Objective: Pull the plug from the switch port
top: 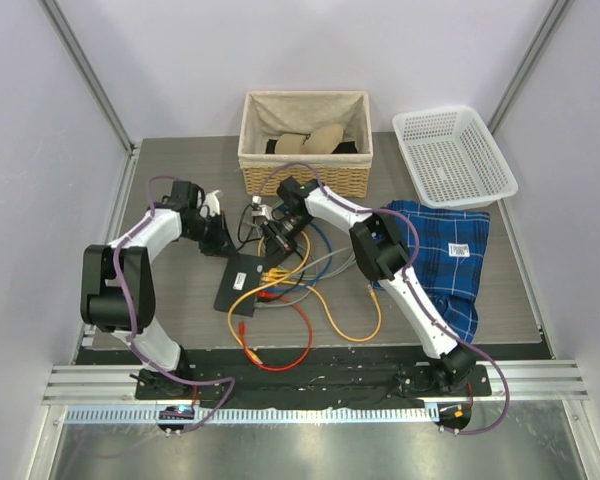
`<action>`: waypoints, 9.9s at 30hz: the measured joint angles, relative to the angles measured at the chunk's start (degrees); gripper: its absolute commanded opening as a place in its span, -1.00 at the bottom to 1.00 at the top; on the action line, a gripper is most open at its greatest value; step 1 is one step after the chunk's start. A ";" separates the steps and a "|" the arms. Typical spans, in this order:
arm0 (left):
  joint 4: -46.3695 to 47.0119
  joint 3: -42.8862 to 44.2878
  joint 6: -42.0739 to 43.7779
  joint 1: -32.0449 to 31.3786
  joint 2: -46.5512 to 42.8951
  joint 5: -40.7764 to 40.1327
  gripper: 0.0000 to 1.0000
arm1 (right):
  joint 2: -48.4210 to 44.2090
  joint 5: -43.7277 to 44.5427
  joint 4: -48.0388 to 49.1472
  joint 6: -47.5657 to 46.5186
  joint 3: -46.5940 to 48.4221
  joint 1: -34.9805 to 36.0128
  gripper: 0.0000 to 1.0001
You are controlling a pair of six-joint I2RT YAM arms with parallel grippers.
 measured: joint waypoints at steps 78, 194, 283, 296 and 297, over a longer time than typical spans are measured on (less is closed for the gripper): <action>2.89 -0.76 -2.78 -2.99 5.05 2.58 -1.00 | -2.29 6.27 -6.45 -13.49 1.92 -3.76 -0.97; 5.14 1.36 2.58 0.31 17.38 23.91 0.25 | -9.77 15.52 -18.23 -30.82 -5.46 -4.68 -0.92; 13.03 -16.00 58.53 -27.52 -47.98 -42.51 -1.00 | -27.32 16.11 29.94 16.26 6.64 -17.46 0.56; 32.57 -32.11 57.61 -47.41 -44.59 -54.29 -0.80 | -27.30 15.41 29.18 14.97 0.24 -17.66 0.56; 31.89 -31.45 55.84 -47.89 -43.71 -53.55 -0.59 | -27.30 15.26 29.09 14.71 -0.28 -17.81 0.56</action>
